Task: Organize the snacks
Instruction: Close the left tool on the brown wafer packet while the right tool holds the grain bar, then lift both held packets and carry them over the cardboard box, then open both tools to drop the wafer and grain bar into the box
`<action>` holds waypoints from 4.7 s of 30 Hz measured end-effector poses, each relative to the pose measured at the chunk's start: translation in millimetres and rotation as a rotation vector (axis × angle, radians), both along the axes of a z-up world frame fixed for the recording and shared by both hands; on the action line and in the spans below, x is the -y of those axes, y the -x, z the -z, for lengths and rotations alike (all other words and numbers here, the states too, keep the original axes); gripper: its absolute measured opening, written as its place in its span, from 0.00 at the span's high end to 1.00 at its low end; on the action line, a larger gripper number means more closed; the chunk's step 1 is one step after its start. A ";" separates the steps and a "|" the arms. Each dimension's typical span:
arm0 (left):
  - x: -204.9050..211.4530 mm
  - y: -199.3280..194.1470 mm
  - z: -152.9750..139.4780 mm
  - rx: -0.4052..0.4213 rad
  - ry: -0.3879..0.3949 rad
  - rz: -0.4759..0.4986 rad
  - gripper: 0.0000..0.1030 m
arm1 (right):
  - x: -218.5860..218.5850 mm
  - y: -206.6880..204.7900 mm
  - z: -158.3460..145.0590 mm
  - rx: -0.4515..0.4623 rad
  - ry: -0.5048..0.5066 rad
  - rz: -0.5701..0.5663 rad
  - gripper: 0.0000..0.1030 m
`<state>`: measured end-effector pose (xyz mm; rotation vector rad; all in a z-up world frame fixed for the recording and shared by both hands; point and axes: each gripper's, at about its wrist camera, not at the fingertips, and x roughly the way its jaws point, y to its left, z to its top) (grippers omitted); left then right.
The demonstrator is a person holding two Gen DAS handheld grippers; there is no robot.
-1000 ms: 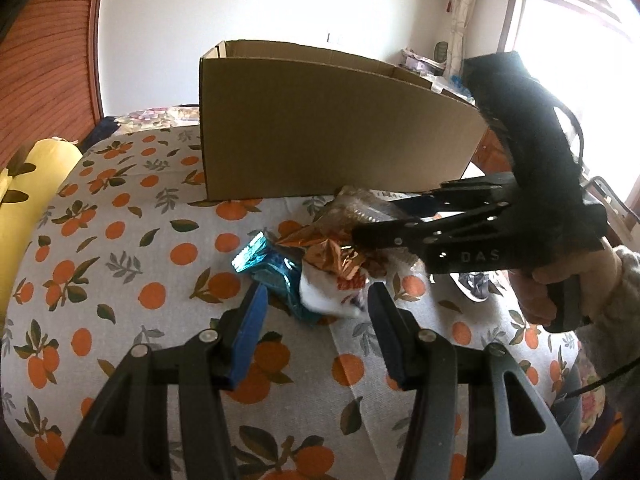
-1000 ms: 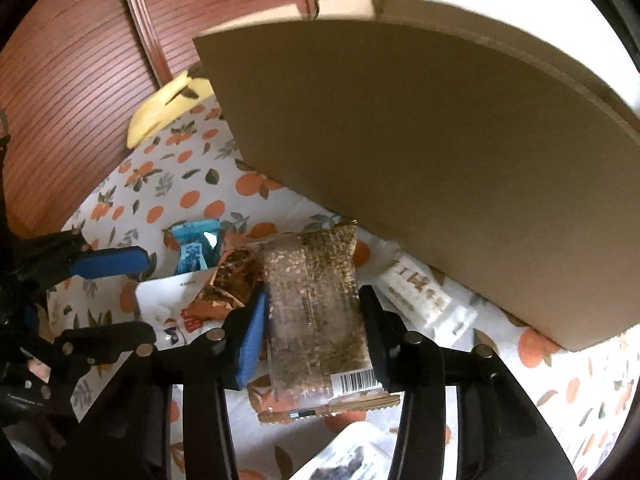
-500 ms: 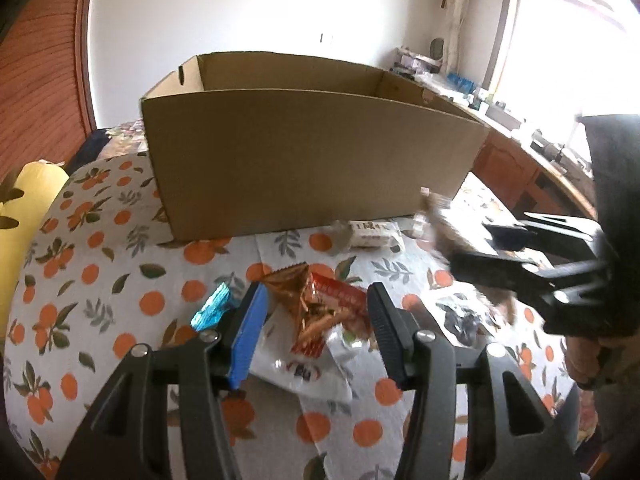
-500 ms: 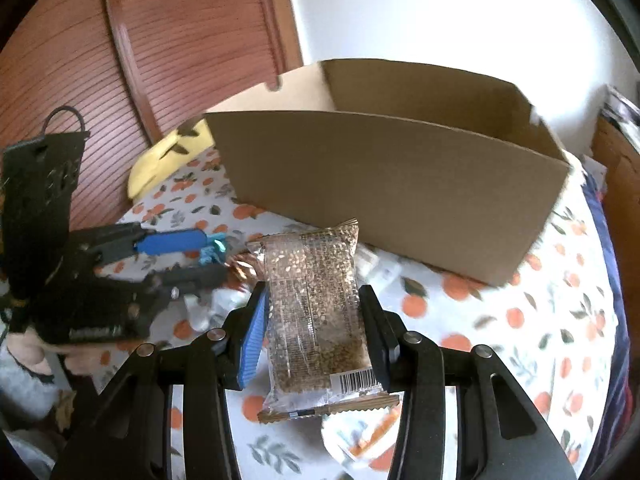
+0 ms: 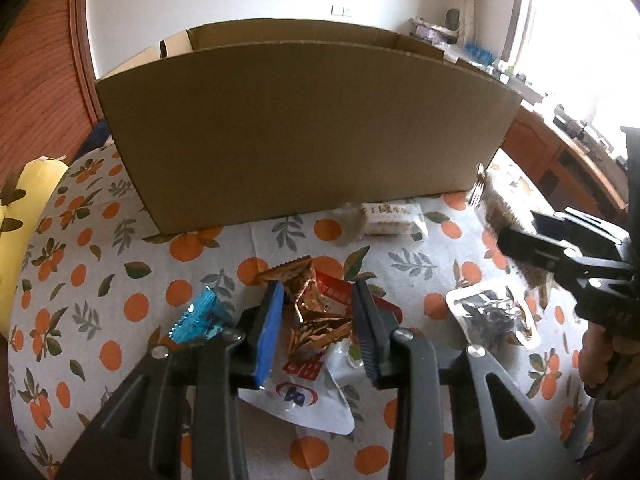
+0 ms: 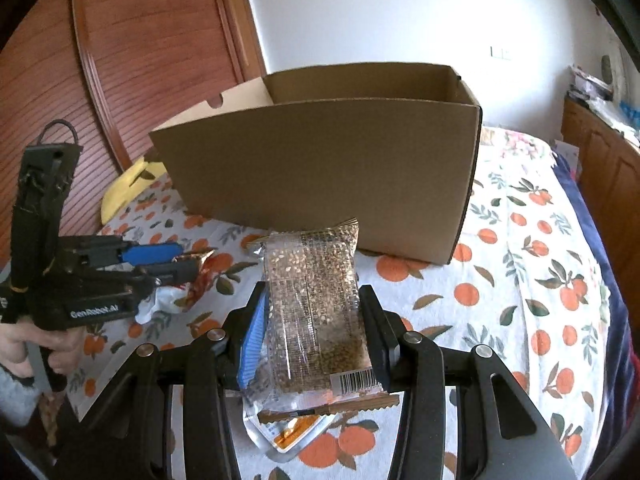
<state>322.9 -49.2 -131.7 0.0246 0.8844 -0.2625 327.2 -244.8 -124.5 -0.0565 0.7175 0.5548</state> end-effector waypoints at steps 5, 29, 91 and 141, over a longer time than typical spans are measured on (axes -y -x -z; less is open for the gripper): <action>-0.6 -0.1 5.9 -0.019 -0.019 -0.022 0.66 | 2.7 -0.7 6.2 0.008 -0.028 0.000 0.57; 21.6 25.3 -35.1 0.130 -0.034 -0.023 0.91 | 29.6 -0.4 2.7 -0.002 -0.174 0.002 0.56; 7.6 -1.1 -113.6 0.293 -0.053 0.074 0.83 | -3.0 -8.3 -81.3 0.146 -0.040 -0.056 0.56; -18.5 -109.4 -71.2 0.219 0.025 0.051 0.79 | -52.2 -135.5 -53.3 0.050 0.015 -0.011 0.56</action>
